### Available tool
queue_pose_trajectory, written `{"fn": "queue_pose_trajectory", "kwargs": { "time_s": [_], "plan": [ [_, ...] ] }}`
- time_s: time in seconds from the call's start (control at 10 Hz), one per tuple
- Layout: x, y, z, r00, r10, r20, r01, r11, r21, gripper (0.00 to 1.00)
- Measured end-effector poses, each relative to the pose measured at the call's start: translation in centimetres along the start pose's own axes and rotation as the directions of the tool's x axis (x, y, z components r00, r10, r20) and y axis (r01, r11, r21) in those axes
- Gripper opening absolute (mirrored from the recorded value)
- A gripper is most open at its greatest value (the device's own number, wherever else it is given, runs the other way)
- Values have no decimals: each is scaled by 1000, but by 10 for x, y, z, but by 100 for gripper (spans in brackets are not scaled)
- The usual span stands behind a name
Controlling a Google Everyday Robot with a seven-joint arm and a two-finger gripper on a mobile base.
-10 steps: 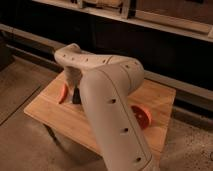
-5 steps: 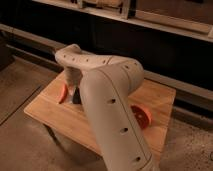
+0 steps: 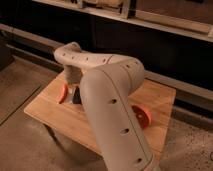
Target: Place the eraser on the white sponge
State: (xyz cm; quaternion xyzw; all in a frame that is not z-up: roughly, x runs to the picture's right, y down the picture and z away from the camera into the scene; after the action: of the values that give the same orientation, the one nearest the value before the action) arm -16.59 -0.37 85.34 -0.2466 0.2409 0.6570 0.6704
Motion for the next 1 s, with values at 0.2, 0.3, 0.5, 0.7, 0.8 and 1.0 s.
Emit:
{"fn": "queue_pose_trajectory", "kwargs": {
  "time_s": [0.2, 0.3, 0.5, 0.7, 0.8, 1.0],
  "plan": [
    [-1, -3, -21, 999, 2, 36, -2, 1000, -3, 49],
    [-1, -6, -32, 998, 4, 56, -4, 1000, -6, 49],
    [2, -13, -51, 996, 12, 93, -11, 1000, -11, 49],
    [8, -19, -64, 993, 21, 117, -19, 1000, -16, 49],
    [11, -22, -67, 992, 25, 124, -22, 1000, -18, 49],
    [18, -30, -74, 990, 44, 135, -41, 999, -27, 63]
  ]
}}
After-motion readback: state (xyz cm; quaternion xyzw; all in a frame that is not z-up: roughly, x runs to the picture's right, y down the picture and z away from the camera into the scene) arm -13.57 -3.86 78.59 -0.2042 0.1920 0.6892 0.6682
